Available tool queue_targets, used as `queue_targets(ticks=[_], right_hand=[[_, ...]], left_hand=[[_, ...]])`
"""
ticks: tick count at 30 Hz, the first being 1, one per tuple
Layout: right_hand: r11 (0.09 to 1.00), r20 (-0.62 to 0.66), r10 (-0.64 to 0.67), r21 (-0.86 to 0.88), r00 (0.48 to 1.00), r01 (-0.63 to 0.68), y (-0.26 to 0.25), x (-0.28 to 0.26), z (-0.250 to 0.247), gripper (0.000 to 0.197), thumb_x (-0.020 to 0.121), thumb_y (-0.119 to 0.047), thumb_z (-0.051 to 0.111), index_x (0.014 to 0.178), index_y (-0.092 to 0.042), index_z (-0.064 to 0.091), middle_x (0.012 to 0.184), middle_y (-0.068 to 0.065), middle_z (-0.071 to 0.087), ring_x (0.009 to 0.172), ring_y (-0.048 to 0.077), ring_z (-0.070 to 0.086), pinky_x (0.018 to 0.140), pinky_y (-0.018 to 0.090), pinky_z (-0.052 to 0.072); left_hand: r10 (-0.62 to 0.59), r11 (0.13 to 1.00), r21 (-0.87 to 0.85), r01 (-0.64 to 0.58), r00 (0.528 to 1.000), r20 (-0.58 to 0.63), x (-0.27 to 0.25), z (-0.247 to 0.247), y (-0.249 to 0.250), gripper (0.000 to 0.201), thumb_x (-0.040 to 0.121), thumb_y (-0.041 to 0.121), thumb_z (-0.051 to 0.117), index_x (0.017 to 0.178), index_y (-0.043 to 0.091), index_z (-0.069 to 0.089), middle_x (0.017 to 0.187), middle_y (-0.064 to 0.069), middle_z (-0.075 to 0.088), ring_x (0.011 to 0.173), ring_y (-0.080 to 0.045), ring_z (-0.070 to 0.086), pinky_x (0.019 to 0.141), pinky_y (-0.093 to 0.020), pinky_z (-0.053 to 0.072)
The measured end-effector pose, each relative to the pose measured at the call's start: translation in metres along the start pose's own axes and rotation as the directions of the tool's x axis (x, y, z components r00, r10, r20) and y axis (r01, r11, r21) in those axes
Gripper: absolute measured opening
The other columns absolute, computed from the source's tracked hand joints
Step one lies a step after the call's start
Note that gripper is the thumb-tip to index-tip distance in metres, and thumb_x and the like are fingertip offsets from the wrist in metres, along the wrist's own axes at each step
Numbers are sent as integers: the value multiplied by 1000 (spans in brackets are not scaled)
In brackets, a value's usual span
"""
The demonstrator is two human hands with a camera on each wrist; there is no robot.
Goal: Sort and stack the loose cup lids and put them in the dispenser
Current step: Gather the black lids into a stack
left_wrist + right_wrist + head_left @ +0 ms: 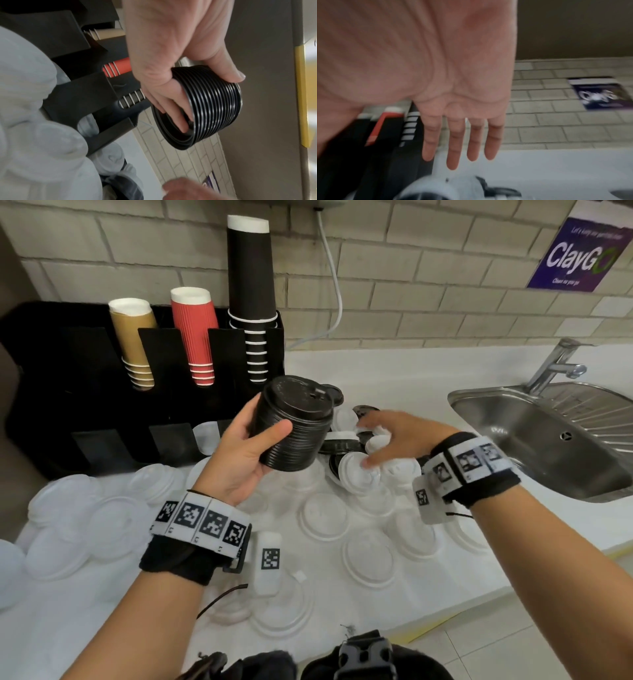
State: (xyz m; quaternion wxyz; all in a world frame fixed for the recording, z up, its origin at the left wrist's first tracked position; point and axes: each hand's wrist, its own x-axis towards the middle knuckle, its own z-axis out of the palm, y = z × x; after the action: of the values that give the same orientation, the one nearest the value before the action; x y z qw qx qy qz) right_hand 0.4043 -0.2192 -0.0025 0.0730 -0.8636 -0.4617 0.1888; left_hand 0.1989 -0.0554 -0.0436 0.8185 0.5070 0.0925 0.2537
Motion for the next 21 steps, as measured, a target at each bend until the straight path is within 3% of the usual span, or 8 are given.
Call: queue_targets(ticks=[1,3,7,9,12,14,18,21], right_hand=[[992,76,31,-128,997,-21,1,4,9,82,68,-52,79,136,-28,40,133,-2,47,124,19,42,102,35,38],[940,97,64,-339,993,-28,-4,12,28,95,61,-64,77,137,-28,33,133,0,44,125,25,38,104,45,36],[824,29,33,-567,999,-10,-15,23,50,94,66,-62,72,137,-21,26,131,6,49,123,29,42,100,44,36],[846,69,12,-533,998,27,-19,25,50,93,66,-55,75,137,-22,24,126,6,50,116,29,46,96,43,38],[977,183,-113,-158,977,143,-33,25,41,96,65,-48,81,137,-28,22,120,-1,47,103,19,45,90,36,44],[986,154,-161,-24,975,166,-42,31,35,93,69,-53,78,139,-25,25,120,-2,45,105,17,45,92,32,41],[962,72,3,-271,997,16,-47,50,23,57,89,-58,53,124,-13,53,124,15,53,110,29,51,81,31,36],[932,118,145,-349,982,-96,-39,60,27,62,90,-60,48,139,-22,40,139,16,42,125,35,43,91,38,38]], left_hand=[[12,1000,-1,-12,1000,-12,0,-3,3,55,72,16,66,125,29,56,113,9,71,105,-11,68,73,-27,57],[33,999,1,-33,999,-32,-1,-8,8,55,74,16,64,126,28,55,115,8,70,106,-12,67,73,-27,57],[54,999,11,-53,997,-50,-2,-15,12,56,76,15,63,130,27,53,114,8,71,107,-13,67,73,-26,57],[55,998,15,-55,997,-55,-4,-18,12,61,76,14,63,135,24,50,114,9,71,107,-13,67,73,-26,57],[56,998,15,-55,995,-77,-5,-21,13,68,76,14,63,141,20,45,114,8,71,108,-13,67,74,-26,57],[54,998,19,-53,995,-85,-6,-23,14,70,76,14,64,143,19,44,115,7,70,108,-14,67,73,-27,57],[52,998,31,-49,993,-102,-6,-25,16,70,75,14,65,142,19,45,118,5,69,109,-15,67,73,-28,58],[52,998,44,-48,992,-114,-6,-28,17,71,74,15,67,142,19,46,121,2,67,110,-17,66,73,-29,57]])
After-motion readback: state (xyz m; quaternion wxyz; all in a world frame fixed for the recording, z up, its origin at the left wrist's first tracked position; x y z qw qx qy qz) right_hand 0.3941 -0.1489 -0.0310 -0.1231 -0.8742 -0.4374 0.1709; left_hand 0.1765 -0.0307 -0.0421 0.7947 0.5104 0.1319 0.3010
